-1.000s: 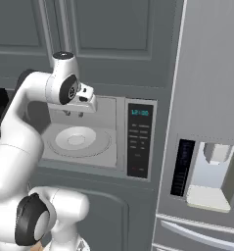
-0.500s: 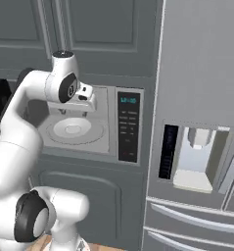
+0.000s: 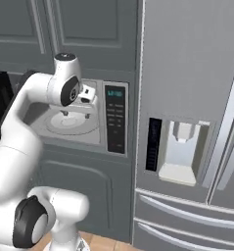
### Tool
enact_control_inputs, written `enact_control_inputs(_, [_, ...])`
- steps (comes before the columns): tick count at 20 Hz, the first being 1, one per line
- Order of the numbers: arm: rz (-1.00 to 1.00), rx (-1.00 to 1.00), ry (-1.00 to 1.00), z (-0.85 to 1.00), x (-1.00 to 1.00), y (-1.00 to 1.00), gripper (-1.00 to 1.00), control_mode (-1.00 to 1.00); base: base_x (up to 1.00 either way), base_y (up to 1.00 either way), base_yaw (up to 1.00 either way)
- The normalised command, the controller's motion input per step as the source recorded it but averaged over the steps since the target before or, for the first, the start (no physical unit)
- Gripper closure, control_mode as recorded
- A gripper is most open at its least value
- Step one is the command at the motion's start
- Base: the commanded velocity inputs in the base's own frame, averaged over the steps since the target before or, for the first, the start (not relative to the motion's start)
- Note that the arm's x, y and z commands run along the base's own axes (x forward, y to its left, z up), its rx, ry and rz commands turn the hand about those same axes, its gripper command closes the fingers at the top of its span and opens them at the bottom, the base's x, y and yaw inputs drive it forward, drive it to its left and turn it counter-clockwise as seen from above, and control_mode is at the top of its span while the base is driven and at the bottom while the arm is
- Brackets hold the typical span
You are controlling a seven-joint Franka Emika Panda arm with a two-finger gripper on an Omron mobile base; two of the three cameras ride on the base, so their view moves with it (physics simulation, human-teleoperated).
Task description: Pick the chicken drumstick from the counter and place it in the microwave.
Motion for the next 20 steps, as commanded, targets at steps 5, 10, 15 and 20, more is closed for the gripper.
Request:
enact_control_inputs(5, [0.00, 0.00, 0.00, 0.00, 0.00, 0.00, -1.00, 1.00, -0.29, -0.54, 0.63])
enact_control_inputs(10, [0.00, 0.00, 0.00, 0.00, 0.00, 0.00, -1.00, 1.00, -0.53, -0.30, 0.93])
enact_control_inputs(15, [0.00, 0.00, 0.00, 0.00, 0.00, 0.00, -1.00, 1.00, -0.17, -0.01, 1.00])
enact_control_inputs(20, [0.00, 0.00, 0.00, 0.00, 0.00, 0.00, -1.00, 1.00, -0.12, 0.00, 1.00])
